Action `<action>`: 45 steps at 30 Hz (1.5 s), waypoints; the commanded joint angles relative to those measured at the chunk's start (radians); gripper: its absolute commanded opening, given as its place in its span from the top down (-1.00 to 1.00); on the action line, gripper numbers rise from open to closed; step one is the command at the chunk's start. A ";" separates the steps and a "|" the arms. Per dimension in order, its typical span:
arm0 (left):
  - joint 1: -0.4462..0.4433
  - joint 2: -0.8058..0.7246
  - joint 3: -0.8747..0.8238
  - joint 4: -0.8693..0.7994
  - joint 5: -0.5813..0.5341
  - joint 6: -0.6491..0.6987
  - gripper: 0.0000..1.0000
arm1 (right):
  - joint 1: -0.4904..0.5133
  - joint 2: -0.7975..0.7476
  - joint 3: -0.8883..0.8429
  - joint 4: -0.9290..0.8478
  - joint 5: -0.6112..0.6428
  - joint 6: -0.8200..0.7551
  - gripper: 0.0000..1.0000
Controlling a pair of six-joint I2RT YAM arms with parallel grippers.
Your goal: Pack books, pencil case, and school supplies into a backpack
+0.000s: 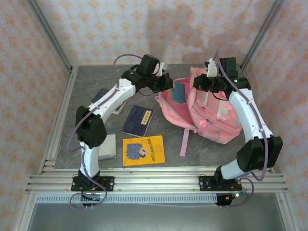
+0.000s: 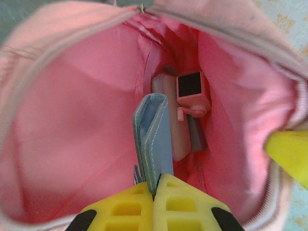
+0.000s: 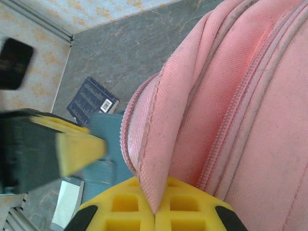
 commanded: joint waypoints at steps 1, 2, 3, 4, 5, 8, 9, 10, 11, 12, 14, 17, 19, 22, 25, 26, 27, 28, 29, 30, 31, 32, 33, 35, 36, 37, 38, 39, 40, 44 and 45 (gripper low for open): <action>-0.028 0.062 0.017 0.130 0.066 -0.100 1.00 | 0.003 -0.059 0.007 0.150 -0.086 0.007 1.00; -0.037 0.082 0.026 0.145 0.062 -0.117 1.00 | 0.003 -0.061 0.003 0.152 -0.083 0.007 1.00; -0.043 0.097 0.028 0.161 0.059 -0.130 1.00 | 0.001 -0.064 0.001 0.153 -0.083 0.008 1.00; -0.052 0.113 0.031 0.186 0.061 -0.145 1.00 | 0.001 -0.067 -0.002 0.156 -0.085 0.008 1.00; -0.058 0.130 0.038 0.205 0.067 -0.160 1.00 | 0.002 -0.071 -0.006 0.158 -0.086 0.011 1.00; -0.080 0.173 0.060 0.243 0.084 -0.185 1.00 | 0.001 -0.076 -0.016 0.166 -0.088 0.015 1.00; -0.086 0.183 0.062 0.259 0.090 -0.191 1.00 | 0.001 -0.076 -0.017 0.170 -0.090 0.016 1.00; -0.090 0.196 0.059 0.289 0.099 -0.203 1.00 | 0.001 -0.076 -0.019 0.176 -0.096 0.021 1.00; -0.094 0.208 0.047 0.324 0.107 -0.227 1.00 | 0.002 -0.077 -0.022 0.184 -0.101 0.027 1.00; -0.097 0.217 0.033 0.366 0.112 -0.256 1.00 | 0.001 -0.077 -0.023 0.188 -0.107 0.032 1.00; -0.103 0.233 -0.010 0.475 0.122 -0.323 1.00 | 0.002 -0.077 -0.024 0.200 -0.120 0.046 1.00; -0.120 0.253 -0.032 0.568 0.112 -0.373 1.00 | 0.001 -0.080 -0.026 0.222 -0.140 0.065 1.00; -0.135 0.265 -0.033 0.600 0.098 -0.382 1.00 | 0.000 -0.079 -0.030 0.233 -0.147 0.073 1.00; -0.152 0.289 -0.038 0.644 0.071 -0.409 1.00 | 0.001 -0.072 -0.030 0.254 -0.168 0.098 1.00; -0.161 0.320 -0.038 0.692 0.068 -0.452 1.00 | 0.002 -0.069 -0.026 0.272 -0.188 0.119 1.00; -0.161 0.328 -0.034 0.698 0.066 -0.461 1.00 | 0.001 -0.070 -0.027 0.275 -0.193 0.122 1.00; -0.161 0.338 -0.031 0.704 0.065 -0.469 1.00 | 0.002 -0.071 -0.027 0.278 -0.195 0.126 1.00; -0.161 0.348 -0.026 0.713 0.065 -0.478 1.00 | 0.001 -0.071 -0.028 0.285 -0.197 0.131 1.00; -0.163 0.362 -0.015 0.719 0.068 -0.486 1.00 | 0.001 -0.069 -0.030 0.291 -0.201 0.141 1.00; -0.164 0.373 -0.003 0.721 0.069 -0.495 1.00 | 0.001 -0.069 -0.030 0.298 -0.203 0.150 1.00; -0.167 0.385 0.008 0.726 0.069 -0.503 1.00 | 0.001 -0.065 -0.031 0.306 -0.206 0.161 1.00; -0.171 0.394 0.018 0.728 0.068 -0.508 1.00 | 0.001 -0.062 -0.033 0.311 -0.212 0.170 1.00; -0.178 0.402 0.030 0.724 0.065 -0.507 1.00 | 0.001 -0.058 -0.034 0.320 -0.217 0.179 1.00; -0.195 0.419 0.063 0.695 0.055 -0.492 1.00 | 0.001 -0.049 -0.039 0.335 -0.226 0.198 1.00; -0.203 0.430 0.079 0.681 0.052 -0.484 1.00 | 0.002 -0.048 -0.040 0.343 -0.227 0.205 1.00; -0.214 0.441 0.099 0.664 0.048 -0.476 1.00 | 0.001 -0.046 -0.042 0.349 -0.230 0.211 1.00; -0.221 0.453 0.116 0.649 0.044 -0.471 1.00 | 0.001 -0.044 -0.042 0.353 -0.232 0.215 1.00; -0.230 0.467 0.137 0.628 0.039 -0.464 1.00 | 0.001 -0.041 -0.043 0.356 -0.233 0.219 1.00; -0.237 0.485 0.160 0.607 0.031 -0.457 1.00 | 0.002 -0.041 -0.043 0.359 -0.234 0.220 1.00; -0.249 0.569 0.223 0.624 0.014 -0.510 1.00 | 0.000 -0.037 -0.074 0.414 -0.225 0.255 1.00; -0.249 0.591 0.233 0.655 0.018 -0.541 1.00 | 0.001 -0.040 -0.089 0.440 -0.227 0.271 1.00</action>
